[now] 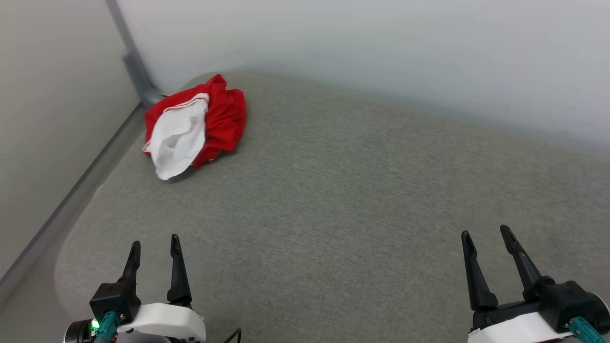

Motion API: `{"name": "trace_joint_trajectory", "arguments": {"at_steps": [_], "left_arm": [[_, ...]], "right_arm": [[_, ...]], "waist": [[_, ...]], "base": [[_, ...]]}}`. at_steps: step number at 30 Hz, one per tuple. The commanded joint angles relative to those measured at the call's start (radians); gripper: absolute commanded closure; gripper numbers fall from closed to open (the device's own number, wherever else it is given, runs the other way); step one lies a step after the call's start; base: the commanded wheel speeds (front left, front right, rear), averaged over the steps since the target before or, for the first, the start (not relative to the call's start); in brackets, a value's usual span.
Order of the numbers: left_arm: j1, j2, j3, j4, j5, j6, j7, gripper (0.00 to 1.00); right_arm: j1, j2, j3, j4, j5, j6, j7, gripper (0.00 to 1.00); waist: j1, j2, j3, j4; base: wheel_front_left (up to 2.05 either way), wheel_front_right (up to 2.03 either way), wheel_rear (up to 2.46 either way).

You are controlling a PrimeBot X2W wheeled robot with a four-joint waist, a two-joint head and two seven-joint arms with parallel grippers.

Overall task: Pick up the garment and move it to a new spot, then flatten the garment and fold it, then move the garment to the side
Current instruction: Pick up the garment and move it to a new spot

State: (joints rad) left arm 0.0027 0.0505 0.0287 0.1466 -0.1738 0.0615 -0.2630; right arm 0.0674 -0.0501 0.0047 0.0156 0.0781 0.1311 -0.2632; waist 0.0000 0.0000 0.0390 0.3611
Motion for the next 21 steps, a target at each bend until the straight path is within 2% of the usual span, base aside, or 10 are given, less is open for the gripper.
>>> {"name": "trace_joint_trajectory", "arguments": {"at_steps": [1,8,15,18,21], "left_arm": [[0.006,0.0,0.001,0.001,-0.003,-0.002,-0.003,0.0],[0.011,0.0,0.0,0.006,-0.014,-0.005,-0.003,0.0],[0.012,0.0,0.007,0.014,-0.03,-0.008,-0.003,0.0],[-0.003,0.0,0.016,0.018,-0.049,-0.029,-0.003,0.0],[-0.039,-0.001,0.032,0.023,-0.029,-0.068,-0.003,0.0]], "right_arm": [[-0.005,0.0,0.002,-0.002,-0.005,-0.001,-0.002,0.0],[-0.007,0.0,0.009,0.0,-0.014,-0.001,-0.002,0.0],[-0.009,0.0,0.016,0.002,-0.02,-0.001,-0.002,0.0],[-0.009,0.0,0.018,-0.001,-0.021,-0.001,-0.002,0.0],[-0.01,0.0,0.016,-0.005,-0.031,-0.001,-0.002,0.0]], "waist": [[0.0,0.0,0.002,0.037],[0.0,0.0,0.003,0.097],[0.0,0.0,0.003,0.108],[0.0,0.0,0.003,0.102],[0.0,0.0,0.01,0.091]], "base": [[0.0,0.0,0.0],[0.0,0.0,0.0],[0.0,0.0,0.0],[0.0,0.0,0.0],[0.0,0.0,0.0]]}}
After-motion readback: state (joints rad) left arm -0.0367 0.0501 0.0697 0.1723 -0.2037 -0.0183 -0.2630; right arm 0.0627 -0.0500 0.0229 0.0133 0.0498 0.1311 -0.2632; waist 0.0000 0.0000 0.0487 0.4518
